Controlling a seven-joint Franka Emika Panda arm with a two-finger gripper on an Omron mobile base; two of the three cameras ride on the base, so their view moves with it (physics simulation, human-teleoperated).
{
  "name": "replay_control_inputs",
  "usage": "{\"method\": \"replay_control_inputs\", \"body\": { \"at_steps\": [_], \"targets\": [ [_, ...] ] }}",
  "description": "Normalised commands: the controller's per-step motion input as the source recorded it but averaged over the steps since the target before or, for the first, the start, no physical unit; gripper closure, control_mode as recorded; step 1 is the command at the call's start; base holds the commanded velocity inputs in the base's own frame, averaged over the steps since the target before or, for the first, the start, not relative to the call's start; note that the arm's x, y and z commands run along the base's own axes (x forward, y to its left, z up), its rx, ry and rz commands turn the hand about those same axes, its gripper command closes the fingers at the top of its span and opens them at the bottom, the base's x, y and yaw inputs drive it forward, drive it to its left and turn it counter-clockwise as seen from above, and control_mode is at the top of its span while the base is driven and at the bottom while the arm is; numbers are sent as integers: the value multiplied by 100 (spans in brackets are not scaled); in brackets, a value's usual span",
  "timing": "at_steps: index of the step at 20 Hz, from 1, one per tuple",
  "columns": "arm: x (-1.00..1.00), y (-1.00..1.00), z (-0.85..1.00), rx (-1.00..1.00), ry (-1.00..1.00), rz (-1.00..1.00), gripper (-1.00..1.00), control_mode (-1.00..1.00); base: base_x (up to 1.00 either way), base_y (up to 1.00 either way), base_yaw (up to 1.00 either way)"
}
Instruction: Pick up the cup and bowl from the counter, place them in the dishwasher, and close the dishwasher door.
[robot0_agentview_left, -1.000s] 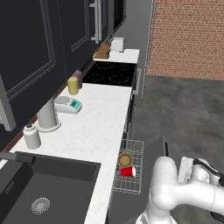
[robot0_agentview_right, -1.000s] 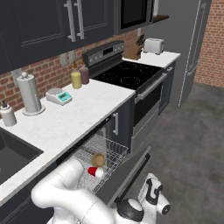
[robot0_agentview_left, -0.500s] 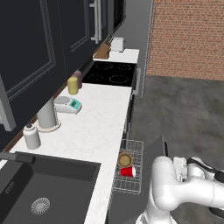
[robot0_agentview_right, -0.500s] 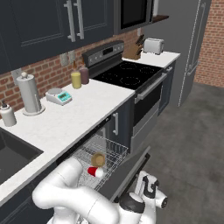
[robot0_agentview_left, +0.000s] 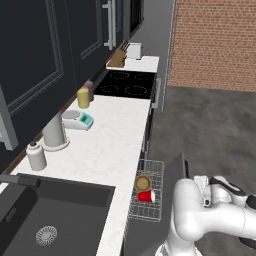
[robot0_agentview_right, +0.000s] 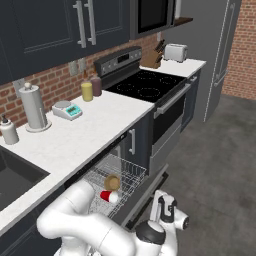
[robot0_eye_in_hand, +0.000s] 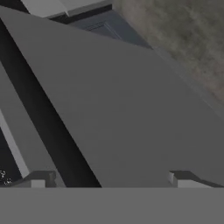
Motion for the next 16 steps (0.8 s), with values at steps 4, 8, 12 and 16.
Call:
{"method": "replay_control_inputs", "body": {
  "at_steps": [4,8,12,16],
  "targets": [
    [0,100,-72,31,-30,26,-100,-100,0,0,0],
    [0,100,-85,36,-29,20,-100,-100,0,0,0],
    [12,100,-84,40,-22,17,-100,-100,0,0,0],
    [40,100,-67,40,-10,16,-100,-100,0,0,0]
  ]
}}
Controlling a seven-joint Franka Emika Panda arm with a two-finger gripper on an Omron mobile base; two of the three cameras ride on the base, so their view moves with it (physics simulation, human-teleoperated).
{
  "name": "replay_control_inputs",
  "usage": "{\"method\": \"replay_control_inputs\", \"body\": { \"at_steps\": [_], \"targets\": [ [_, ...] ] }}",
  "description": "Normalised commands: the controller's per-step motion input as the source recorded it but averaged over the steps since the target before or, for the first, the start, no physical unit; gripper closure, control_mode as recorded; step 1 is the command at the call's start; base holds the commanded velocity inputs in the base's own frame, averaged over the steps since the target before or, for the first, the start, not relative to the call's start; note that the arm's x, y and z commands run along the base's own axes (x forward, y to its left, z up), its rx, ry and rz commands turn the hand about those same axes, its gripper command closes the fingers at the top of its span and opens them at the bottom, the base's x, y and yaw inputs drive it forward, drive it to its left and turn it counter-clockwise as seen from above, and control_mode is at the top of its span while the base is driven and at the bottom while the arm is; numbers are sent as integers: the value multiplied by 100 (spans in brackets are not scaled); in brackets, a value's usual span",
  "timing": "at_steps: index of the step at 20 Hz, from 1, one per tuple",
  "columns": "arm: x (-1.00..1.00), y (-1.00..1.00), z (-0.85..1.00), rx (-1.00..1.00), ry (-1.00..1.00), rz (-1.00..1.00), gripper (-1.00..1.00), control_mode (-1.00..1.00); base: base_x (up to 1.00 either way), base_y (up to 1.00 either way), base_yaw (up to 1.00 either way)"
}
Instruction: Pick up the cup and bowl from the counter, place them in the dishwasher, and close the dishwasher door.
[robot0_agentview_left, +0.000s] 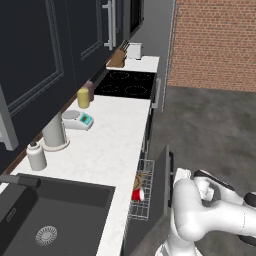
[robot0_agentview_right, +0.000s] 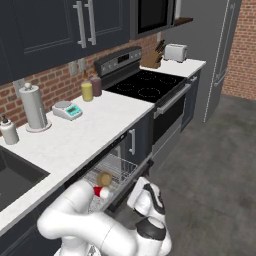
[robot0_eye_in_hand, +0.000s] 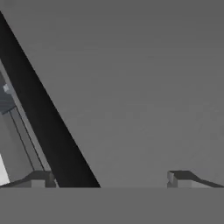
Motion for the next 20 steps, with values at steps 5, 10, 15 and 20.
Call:
{"method": "replay_control_inputs", "body": {
  "at_steps": [5,10,15,20],
  "targets": [
    [40,100,-73,39,-6,17,-100,-100,0,0,0],
    [30,100,-94,37,-4,17,-100,-100,0,0,0],
    [21,100,-100,39,-10,17,-100,-100,0,0,0],
    [23,100,-100,45,-16,10,-100,-100,0,0,0]
  ]
}}
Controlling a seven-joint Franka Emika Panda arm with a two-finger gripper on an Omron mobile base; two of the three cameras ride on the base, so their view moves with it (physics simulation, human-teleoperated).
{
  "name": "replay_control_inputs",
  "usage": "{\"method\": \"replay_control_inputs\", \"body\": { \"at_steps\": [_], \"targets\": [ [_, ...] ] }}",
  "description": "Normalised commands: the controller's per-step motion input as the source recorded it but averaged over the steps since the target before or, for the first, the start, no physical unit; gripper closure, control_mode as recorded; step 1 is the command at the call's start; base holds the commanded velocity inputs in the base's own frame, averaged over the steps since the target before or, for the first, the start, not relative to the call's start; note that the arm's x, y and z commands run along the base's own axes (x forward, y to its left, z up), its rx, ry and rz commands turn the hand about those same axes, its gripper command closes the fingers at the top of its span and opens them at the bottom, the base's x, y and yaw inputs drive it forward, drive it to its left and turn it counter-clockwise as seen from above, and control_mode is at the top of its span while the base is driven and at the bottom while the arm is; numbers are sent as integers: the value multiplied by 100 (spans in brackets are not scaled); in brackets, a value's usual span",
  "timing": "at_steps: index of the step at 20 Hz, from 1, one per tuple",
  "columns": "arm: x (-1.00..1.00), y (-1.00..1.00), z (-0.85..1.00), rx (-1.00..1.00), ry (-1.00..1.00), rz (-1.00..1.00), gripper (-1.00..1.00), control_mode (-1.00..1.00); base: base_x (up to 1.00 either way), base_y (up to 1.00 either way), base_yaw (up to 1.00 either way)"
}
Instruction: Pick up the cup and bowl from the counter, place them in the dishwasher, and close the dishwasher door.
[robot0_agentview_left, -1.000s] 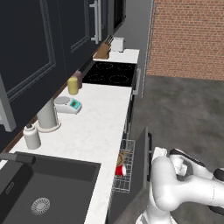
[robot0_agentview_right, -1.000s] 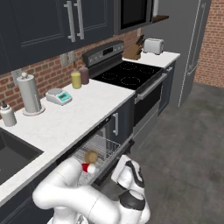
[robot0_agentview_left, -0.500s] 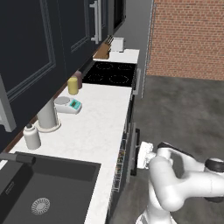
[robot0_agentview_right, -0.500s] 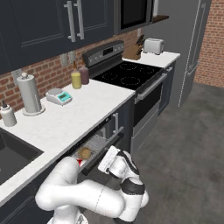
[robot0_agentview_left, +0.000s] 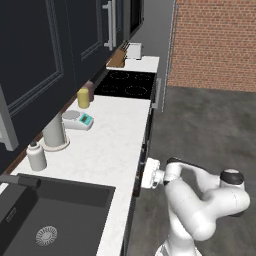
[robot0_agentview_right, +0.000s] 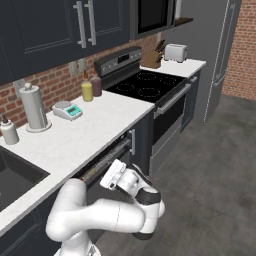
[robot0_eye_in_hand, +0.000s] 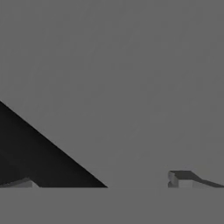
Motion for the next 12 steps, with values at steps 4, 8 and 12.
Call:
{"method": "replay_control_inputs", "body": {
  "at_steps": [4,8,12],
  "targets": [
    [19,100,-100,61,-25,0,-100,-100,0,0,0],
    [14,100,-100,65,-26,-3,-100,-100,0,0,0],
    [12,100,-100,71,-30,-10,-100,-100,0,0,0]
  ]
}}
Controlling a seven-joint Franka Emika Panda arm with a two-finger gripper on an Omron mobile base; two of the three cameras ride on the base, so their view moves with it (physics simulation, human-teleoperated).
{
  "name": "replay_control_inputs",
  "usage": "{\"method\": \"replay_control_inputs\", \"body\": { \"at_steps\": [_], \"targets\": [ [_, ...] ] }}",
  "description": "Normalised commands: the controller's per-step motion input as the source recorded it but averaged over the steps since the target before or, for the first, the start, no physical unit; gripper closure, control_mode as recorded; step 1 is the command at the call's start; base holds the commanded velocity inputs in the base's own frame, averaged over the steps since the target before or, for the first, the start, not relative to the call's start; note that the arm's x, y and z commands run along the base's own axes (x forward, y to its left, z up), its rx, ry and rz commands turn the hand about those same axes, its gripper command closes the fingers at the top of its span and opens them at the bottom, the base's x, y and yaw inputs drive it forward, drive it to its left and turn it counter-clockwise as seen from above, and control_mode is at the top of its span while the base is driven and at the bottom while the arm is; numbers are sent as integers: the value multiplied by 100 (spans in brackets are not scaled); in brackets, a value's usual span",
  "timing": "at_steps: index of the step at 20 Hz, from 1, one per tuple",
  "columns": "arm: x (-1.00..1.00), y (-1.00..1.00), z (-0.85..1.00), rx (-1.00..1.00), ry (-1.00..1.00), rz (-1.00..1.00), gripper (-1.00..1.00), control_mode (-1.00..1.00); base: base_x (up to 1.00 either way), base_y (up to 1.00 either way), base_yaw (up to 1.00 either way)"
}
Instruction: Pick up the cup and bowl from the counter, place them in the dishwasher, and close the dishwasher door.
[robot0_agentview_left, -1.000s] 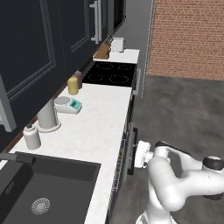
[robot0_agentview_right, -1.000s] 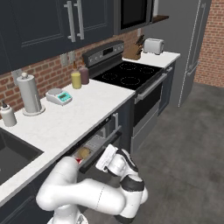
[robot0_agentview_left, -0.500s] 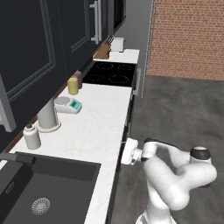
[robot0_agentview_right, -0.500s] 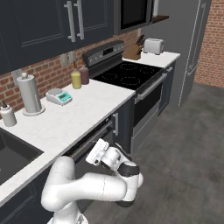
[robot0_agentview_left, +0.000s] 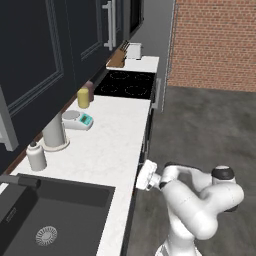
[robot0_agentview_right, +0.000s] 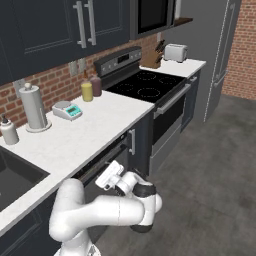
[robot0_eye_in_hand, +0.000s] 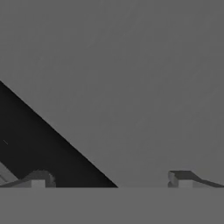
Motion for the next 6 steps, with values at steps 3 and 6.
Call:
{"method": "replay_control_inputs", "body": {
  "at_steps": [3,6],
  "targets": [
    [14,100,-99,71,-29,-11,-100,-100,0,0,0],
    [23,93,-12,24,-4,-4,-100,-100,0,0,0]
  ]
}}
